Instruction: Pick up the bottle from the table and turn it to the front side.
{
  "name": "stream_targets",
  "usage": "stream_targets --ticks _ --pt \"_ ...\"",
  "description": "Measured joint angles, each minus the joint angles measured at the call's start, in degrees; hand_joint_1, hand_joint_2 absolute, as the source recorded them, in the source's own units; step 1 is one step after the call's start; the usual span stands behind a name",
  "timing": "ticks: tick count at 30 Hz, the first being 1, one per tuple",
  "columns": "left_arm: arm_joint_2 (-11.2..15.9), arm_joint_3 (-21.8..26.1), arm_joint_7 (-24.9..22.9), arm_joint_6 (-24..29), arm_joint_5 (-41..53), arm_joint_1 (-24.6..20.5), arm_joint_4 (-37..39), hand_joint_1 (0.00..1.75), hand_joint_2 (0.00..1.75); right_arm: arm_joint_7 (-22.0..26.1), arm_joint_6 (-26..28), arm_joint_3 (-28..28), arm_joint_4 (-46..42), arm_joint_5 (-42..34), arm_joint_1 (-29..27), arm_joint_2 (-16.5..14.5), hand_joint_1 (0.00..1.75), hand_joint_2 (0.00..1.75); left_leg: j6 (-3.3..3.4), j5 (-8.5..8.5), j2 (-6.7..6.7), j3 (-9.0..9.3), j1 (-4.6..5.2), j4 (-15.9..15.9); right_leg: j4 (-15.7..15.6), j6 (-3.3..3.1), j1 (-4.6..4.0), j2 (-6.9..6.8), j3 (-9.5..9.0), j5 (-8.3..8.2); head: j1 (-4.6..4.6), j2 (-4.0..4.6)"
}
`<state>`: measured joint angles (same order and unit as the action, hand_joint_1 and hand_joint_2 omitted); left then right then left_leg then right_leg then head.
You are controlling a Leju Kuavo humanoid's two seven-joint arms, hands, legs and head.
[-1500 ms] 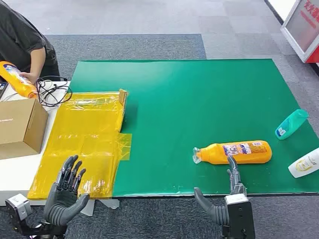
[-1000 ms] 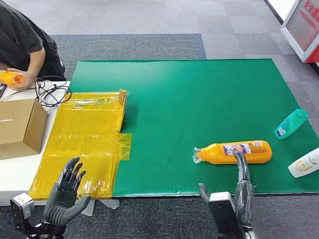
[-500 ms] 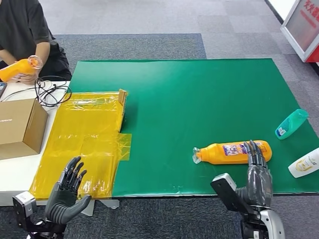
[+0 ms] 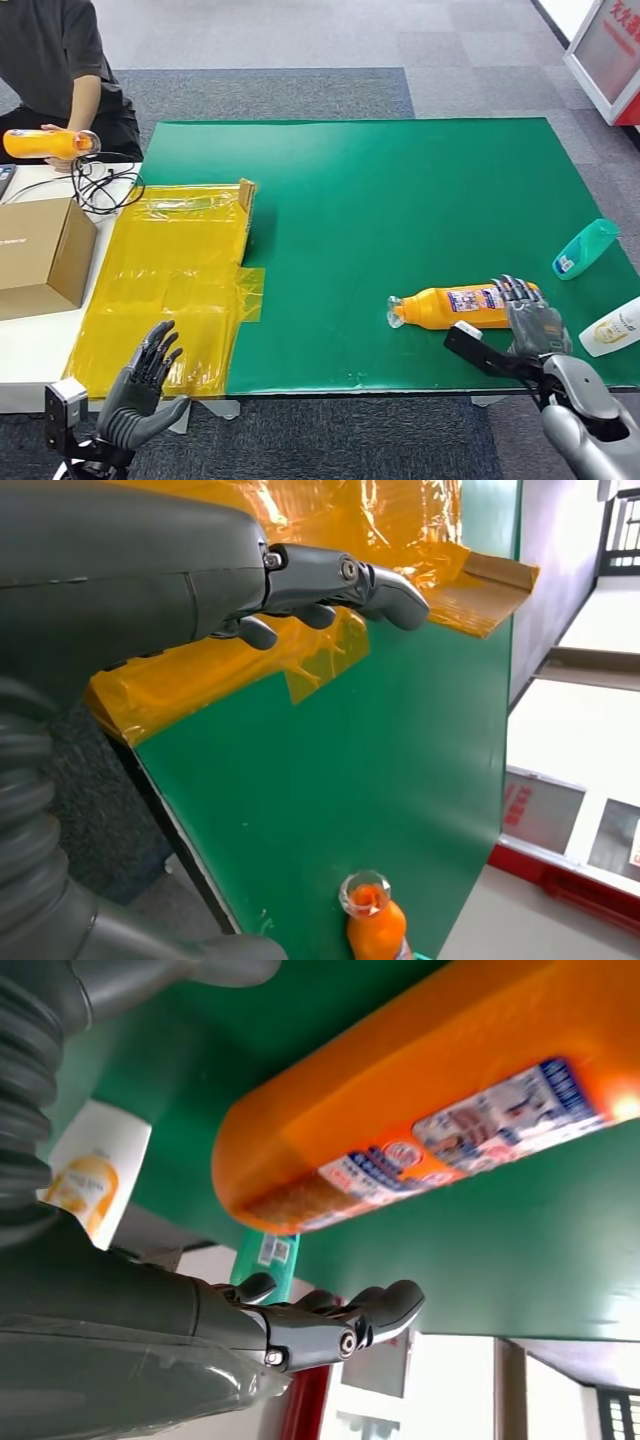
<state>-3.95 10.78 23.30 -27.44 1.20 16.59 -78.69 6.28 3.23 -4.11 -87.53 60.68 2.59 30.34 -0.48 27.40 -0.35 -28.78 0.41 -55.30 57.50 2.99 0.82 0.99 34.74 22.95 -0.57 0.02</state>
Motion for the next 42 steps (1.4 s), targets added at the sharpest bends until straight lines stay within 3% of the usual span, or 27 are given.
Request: stream_targets --ticks 9,17,22,42 --pt "0.51 -0.69 -0.01 0.38 -0.02 0.06 0.05 0.00 1.75 -0.92 -1.11 -2.52 3.89 0.79 4.80 2.81 0.00 1.75 0.00 0.00 0.00 -0.01 0.00 0.00 0.00 0.00 0.00 0.00 0.02 0.00 -0.02 0.00" --pt "0.99 -0.89 0.07 0.43 -0.03 0.08 0.05 0.00 1.75 1.21 -9.24 -6.37 7.57 -3.54 10.30 5.89 0.00 1.75 0.00 0.00 0.00 -0.02 0.00 0.00 0.00 0.01 0.01 0.00 0.01 -0.01 -0.01 0.00" --pt "1.29 -0.94 0.15 0.34 -0.07 0.00 0.05 0.00 1.75 2.21 -10.98 -8.36 9.19 -4.83 12.11 7.19 0.00 1.75 0.00 0.00 -0.01 -0.02 0.00 0.00 0.00 0.01 0.00 -0.01 0.02 0.00 -0.01 0.00" --pt "3.03 -3.63 1.80 0.98 -1.32 -1.05 0.47 0.00 1.75 3.79 -14.40 -19.41 24.79 -7.78 26.20 7.31 0.00 1.75 0.03 -0.03 -0.02 -0.03 0.00 0.00 0.01 0.04 0.01 -0.03 0.02 -0.03 0.00 0.00"
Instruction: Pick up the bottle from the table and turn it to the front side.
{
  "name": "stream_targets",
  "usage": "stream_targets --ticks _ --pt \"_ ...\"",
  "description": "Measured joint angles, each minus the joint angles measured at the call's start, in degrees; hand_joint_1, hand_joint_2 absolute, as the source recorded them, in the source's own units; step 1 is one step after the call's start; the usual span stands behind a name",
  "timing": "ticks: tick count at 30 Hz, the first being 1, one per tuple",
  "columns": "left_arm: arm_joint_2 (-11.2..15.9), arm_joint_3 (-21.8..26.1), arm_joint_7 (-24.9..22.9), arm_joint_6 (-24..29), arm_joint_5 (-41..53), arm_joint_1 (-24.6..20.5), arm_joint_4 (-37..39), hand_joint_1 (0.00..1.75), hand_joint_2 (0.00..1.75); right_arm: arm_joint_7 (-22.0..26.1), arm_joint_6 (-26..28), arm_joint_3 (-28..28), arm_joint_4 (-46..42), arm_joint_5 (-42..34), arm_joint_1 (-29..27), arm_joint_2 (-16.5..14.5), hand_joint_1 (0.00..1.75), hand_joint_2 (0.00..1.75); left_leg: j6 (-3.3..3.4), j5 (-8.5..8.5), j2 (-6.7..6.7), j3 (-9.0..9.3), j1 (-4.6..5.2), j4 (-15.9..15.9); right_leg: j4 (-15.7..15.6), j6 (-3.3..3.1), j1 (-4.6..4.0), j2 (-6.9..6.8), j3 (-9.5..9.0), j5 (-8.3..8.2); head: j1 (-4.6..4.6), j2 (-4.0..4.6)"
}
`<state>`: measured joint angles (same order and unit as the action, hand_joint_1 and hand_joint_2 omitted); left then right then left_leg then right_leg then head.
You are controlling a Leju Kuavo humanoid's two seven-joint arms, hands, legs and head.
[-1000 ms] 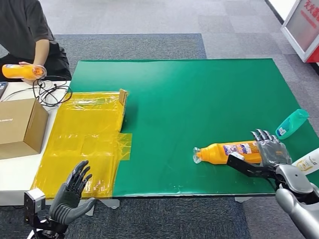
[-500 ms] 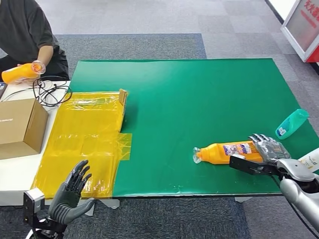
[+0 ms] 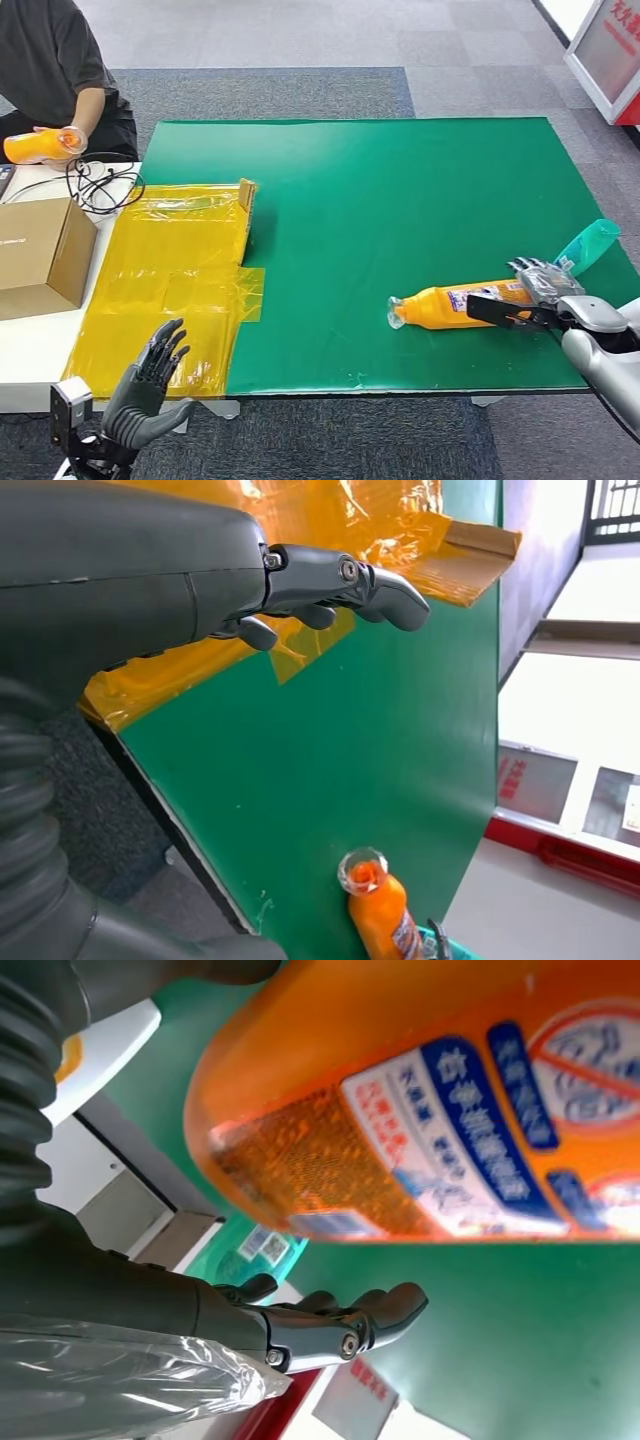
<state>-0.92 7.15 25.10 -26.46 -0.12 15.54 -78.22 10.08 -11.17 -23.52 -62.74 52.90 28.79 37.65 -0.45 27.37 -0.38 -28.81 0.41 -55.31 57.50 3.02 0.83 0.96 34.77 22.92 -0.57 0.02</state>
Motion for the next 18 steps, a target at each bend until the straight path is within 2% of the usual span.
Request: stream_targets --ticks 5,6,9,10,14,18 --pt "0.69 -0.32 0.50 0.13 -0.69 -0.29 0.14 0.00 1.75 0.93 -2.41 -3.29 3.89 -3.21 2.06 -0.37 0.00 1.75 0.00 0.00 -0.02 0.00 0.00 0.00 0.00 0.00 0.00 -0.03 -0.01 0.00 -0.02 0.00" --pt "0.82 -0.40 0.56 0.17 -0.79 -0.33 0.17 0.00 1.75 1.08 -2.59 -3.81 4.41 -3.68 2.33 -0.40 0.21 1.75 0.00 0.00 -0.02 0.00 0.00 0.00 0.00 0.00 0.00 -0.02 -0.01 0.00 -0.01 0.00" --pt "1.15 -0.70 0.62 0.22 -1.01 -0.47 0.31 0.00 1.75 1.26 -2.98 -5.01 5.57 -4.49 3.17 -0.48 1.52 1.75 0.00 0.00 -0.02 0.01 0.00 0.00 0.00 0.00 0.00 -0.03 -0.01 0.00 0.00 0.00" --pt "1.22 -0.79 0.63 0.22 -1.05 -0.51 0.38 0.00 1.75 1.36 -3.11 -5.36 5.86 -4.86 3.46 -0.50 1.75 1.75 0.00 0.00 -0.02 0.01 0.00 0.00 0.00 0.00 0.00 -0.03 -0.01 0.00 -0.01 0.00" --pt "1.52 -1.19 0.69 0.22 -1.17 -0.60 0.64 0.00 1.75 1.69 -2.71 -6.52 6.41 -6.92 4.24 -0.51 1.75 1.75 0.00 0.00 -0.02 0.03 0.00 0.00 0.00 0.00 0.00 -0.02 -0.01 0.00 -0.01 0.00" --pt "1.60 -1.29 0.72 0.43 -1.43 -0.59 0.69 0.00 1.75 1.11 0.03 -7.12 5.83 -8.93 3.93 -0.44 1.75 1.75 0.00 0.00 -0.02 0.03 0.00 0.00 0.00 0.00 0.00 -0.02 -0.01 0.00 -0.01 0.00"
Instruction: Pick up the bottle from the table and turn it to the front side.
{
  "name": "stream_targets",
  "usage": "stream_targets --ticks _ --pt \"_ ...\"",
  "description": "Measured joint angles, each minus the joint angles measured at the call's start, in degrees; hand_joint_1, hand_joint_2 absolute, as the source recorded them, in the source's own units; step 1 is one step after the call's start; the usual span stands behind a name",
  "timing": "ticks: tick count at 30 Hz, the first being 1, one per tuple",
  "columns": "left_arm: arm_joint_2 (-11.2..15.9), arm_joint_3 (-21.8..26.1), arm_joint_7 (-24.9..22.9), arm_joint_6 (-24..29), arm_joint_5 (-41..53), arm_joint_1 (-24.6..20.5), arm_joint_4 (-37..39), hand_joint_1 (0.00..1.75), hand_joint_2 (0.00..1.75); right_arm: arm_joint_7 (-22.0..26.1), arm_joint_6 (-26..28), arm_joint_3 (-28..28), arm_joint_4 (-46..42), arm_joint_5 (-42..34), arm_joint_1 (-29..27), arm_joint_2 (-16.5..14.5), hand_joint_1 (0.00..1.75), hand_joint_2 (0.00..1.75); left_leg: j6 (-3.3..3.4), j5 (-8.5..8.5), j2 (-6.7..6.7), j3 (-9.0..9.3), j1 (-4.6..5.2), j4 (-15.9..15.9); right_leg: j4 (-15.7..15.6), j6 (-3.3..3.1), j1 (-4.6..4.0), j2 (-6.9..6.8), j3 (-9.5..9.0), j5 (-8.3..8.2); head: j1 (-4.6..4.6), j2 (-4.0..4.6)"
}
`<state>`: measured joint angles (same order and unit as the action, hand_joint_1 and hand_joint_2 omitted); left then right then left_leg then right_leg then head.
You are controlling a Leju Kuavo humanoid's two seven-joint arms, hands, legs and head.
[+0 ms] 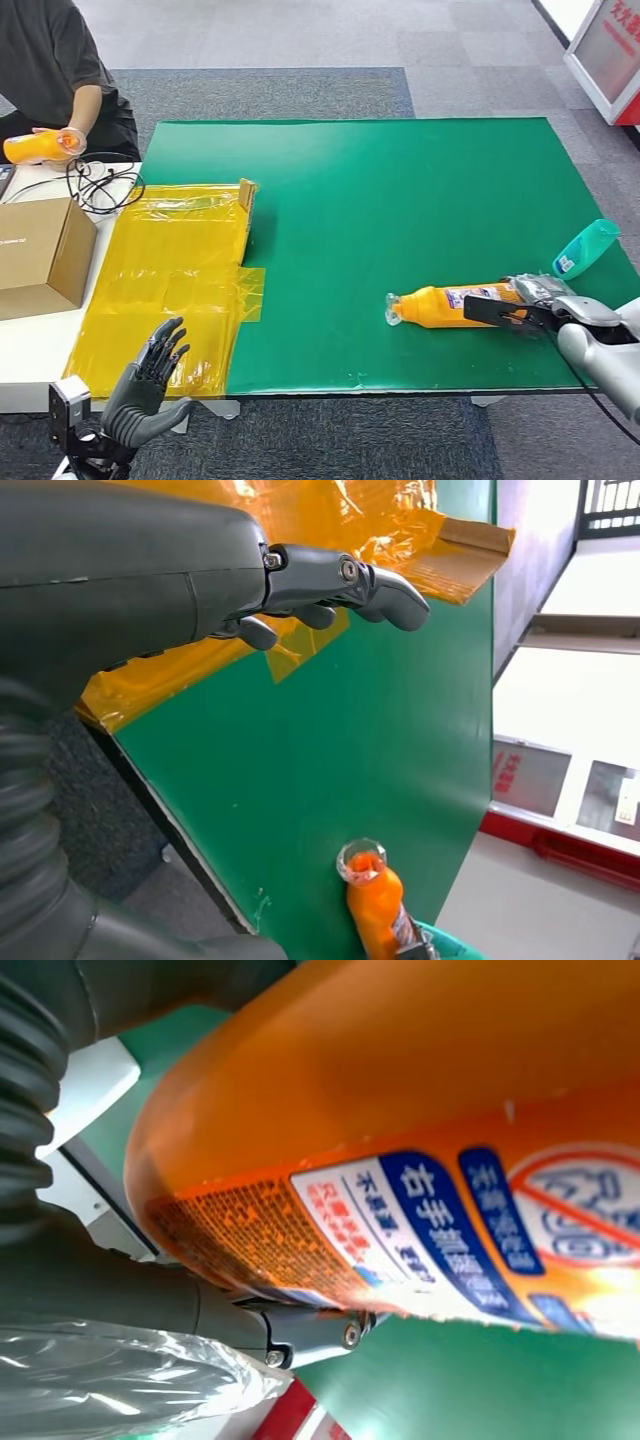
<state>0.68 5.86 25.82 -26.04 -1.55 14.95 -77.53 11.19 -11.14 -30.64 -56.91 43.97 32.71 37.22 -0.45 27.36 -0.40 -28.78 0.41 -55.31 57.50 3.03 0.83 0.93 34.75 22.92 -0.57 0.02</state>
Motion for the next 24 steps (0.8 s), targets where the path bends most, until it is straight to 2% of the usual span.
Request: stream_targets --ticks 6,12,17,20,24 --pt "0.02 -0.01 -0.08 0.10 0.04 0.41 0.01 0.00 1.75 -2.26 6.45 2.25 -7.31 -1.40 -4.81 0.54 1.75 1.75 0.00 0.00 -0.01 -0.03 0.00 0.00 0.00 0.00 0.00 -0.01 0.02 0.00 0.00 0.00" --pt "-0.27 -0.04 -0.02 -0.04 0.83 0.66 -0.07 0.00 1.75 -0.63 12.69 10.02 -18.69 -1.66 -13.03 -0.36 1.75 1.75 0.00 0.00 -0.10 -0.12 -0.01 0.00 0.00 0.00 0.00 -0.08 0.04 0.02 -0.01 0.00" --pt "-0.59 -0.89 0.48 0.26 1.23 0.37 -0.20 0.00 1.75 2.53 16.01 16.80 -27.20 -4.88 -19.53 -4.49 1.75 1.75 0.00 0.00 -0.11 -0.12 -0.01 0.00 0.00 0.00 -0.01 -0.08 0.04 0.02 -0.01 0.00" --pt "-0.62 -1.91 0.99 1.20 1.81 -0.39 -0.45 0.00 1.75 3.86 16.97 19.53 -30.92 -8.36 -22.29 -8.28 1.75 1.75 -0.01 -0.01 -0.11 -0.11 -0.02 0.00 0.00 -0.01 -0.02 -0.08 0.04 0.01 0.00 0.00" --pt "-0.59 -3.37 1.08 3.26 3.25 -2.16 -1.35 0.00 1.75 3.04 17.79 21.01 -34.17 -12.36 -24.70 -14.42 1.75 1.75 -0.04 -0.04 -0.10 -0.09 -0.04 0.00 0.01 -0.01 -0.06 -0.07 0.04 0.01 0.01 0.00"
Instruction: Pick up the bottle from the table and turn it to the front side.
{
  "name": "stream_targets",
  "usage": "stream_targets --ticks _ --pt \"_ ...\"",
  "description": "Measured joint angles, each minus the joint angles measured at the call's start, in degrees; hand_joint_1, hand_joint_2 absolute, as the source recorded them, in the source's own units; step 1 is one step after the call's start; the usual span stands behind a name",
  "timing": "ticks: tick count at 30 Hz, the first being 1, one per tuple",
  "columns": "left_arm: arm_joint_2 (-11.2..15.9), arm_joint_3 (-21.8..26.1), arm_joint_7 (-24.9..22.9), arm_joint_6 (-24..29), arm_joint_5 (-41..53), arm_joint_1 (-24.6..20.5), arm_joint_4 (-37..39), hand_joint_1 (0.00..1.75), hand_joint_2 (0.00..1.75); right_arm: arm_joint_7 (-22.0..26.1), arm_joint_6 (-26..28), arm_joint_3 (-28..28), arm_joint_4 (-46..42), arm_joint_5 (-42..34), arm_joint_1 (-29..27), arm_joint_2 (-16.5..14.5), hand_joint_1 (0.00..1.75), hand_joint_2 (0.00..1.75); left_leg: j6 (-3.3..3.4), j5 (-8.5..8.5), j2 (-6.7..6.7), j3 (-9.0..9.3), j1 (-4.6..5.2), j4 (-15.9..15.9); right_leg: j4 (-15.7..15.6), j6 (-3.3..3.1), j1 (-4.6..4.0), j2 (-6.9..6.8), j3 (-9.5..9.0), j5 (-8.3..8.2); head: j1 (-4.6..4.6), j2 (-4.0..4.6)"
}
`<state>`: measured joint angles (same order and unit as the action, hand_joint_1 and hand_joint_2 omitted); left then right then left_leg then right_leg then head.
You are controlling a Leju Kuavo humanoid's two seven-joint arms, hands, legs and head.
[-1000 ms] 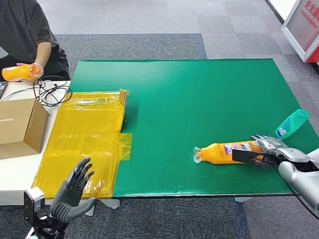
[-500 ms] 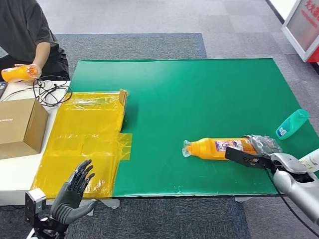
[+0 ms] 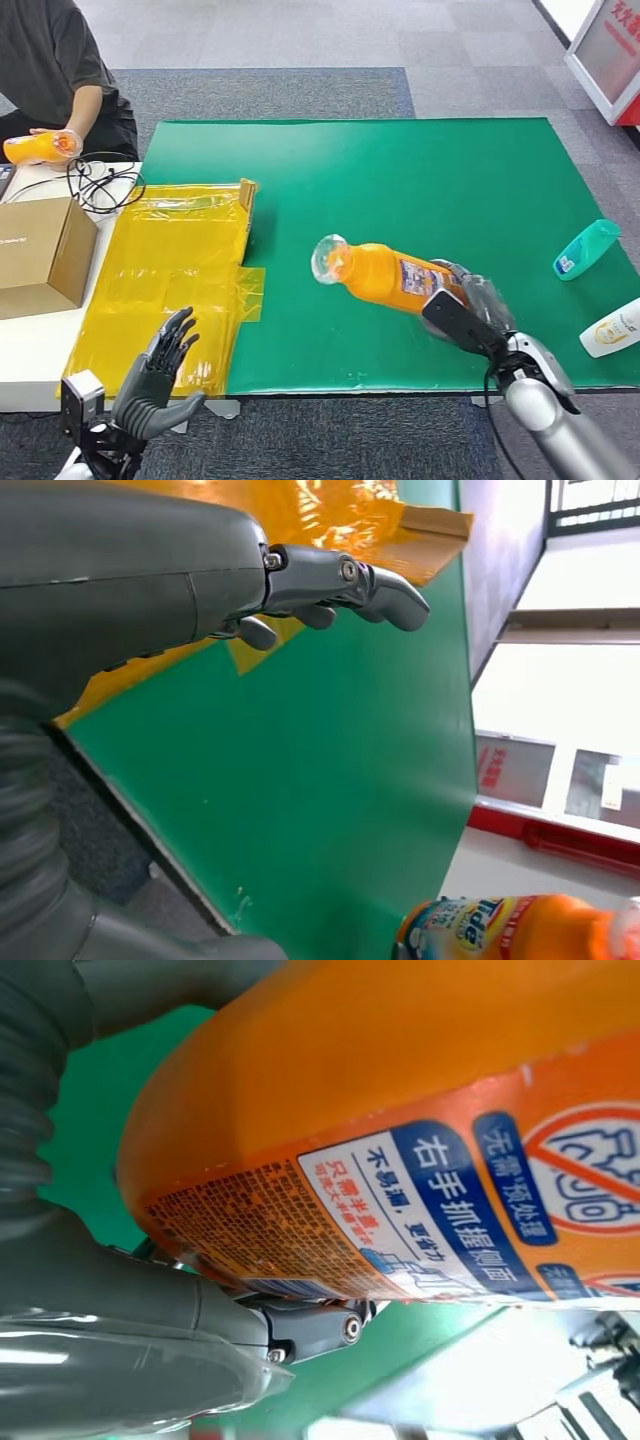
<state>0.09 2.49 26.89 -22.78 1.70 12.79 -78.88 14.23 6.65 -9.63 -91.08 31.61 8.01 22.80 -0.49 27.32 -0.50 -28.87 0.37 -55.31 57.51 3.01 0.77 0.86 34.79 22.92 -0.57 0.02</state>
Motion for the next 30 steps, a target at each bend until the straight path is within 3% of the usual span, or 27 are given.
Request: stream_targets --ticks 6,12,18,30 --pt "0.07 -3.03 -0.56 0.14 1.06 -3.71 -1.55 0.00 1.75 -1.65 -1.08 -0.36 -1.61 -7.54 -1.24 -8.55 1.75 1.75 -0.01 -0.05 0.00 0.01 -0.01 0.00 0.01 0.00 -0.02 0.00 0.00 -0.01 0.01 0.00" --pt "0.27 -7.02 -1.58 -0.44 0.58 -8.78 -1.79 0.00 1.75 -2.29 -1.54 -2.14 -1.27 -11.07 -1.14 -13.56 1.75 1.75 0.00 -0.06 0.00 0.02 0.00 0.00 0.01 -0.01 -0.01 -0.01 -0.03 -0.02 -0.01 0.00" --pt "0.37 -9.97 -3.22 -1.80 -1.95 -14.05 -1.50 0.00 1.75 -2.43 -2.28 -4.10 -0.02 -13.44 -1.13 -15.86 1.75 1.75 0.00 -0.06 0.00 0.02 0.00 0.00 0.01 -0.01 -0.01 -0.01 -0.02 -0.02 0.01 0.00" --pt "-0.59 -11.86 -7.20 -2.78 -9.89 -22.16 0.68 0.00 1.75 -2.01 -0.87 -8.38 1.36 -12.35 -2.06 -17.64 1.75 1.75 -0.04 -0.09 0.00 0.02 0.00 -0.01 0.01 -0.01 -0.01 0.00 -0.01 -0.02 0.00 0.00"
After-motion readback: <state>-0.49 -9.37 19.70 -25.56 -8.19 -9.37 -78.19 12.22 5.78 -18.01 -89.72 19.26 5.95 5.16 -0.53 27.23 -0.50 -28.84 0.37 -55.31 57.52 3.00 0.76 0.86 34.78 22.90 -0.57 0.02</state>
